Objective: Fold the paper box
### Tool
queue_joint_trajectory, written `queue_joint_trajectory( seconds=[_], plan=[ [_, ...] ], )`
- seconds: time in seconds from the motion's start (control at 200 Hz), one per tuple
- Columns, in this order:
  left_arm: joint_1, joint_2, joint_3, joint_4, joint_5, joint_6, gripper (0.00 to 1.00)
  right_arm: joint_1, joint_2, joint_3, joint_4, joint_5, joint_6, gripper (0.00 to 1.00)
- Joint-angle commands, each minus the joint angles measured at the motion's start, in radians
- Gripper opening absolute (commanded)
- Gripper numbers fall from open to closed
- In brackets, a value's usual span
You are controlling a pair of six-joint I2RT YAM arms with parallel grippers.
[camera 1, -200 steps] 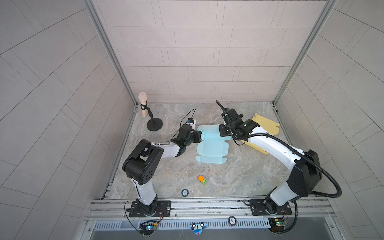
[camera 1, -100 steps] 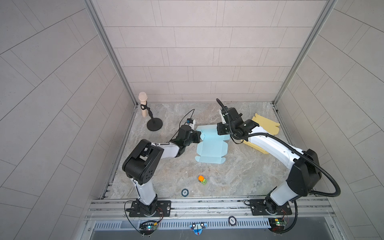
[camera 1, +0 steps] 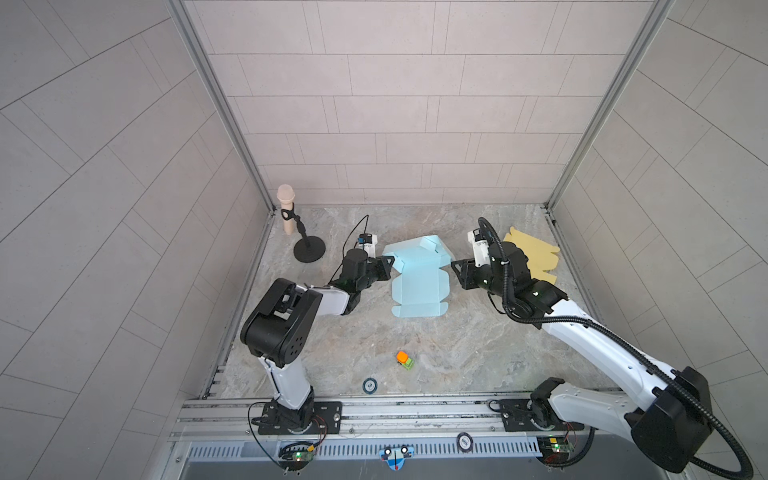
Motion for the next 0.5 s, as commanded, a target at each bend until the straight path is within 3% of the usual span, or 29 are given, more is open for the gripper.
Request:
queue_joint_trajectory(
  seconds=[0.0,0.205,0.496],
  plan=[
    [0.015,-0.01,-0.033,0.112,0.046,-0.034,0.05,-0.047,0.006,-0.095,0.199,-0.072,0.089,0.29],
    [0.034,0.012,-0.058,0.222,0.096,-0.08,0.05,-0.057,0.046,-0.147,0.392,-0.125,0.134,0.28],
    [0.034,0.018,-0.054,0.235,0.111,-0.084,0.06,-0.056,0.095,-0.154,0.532,-0.163,0.195,0.27]
  ],
)
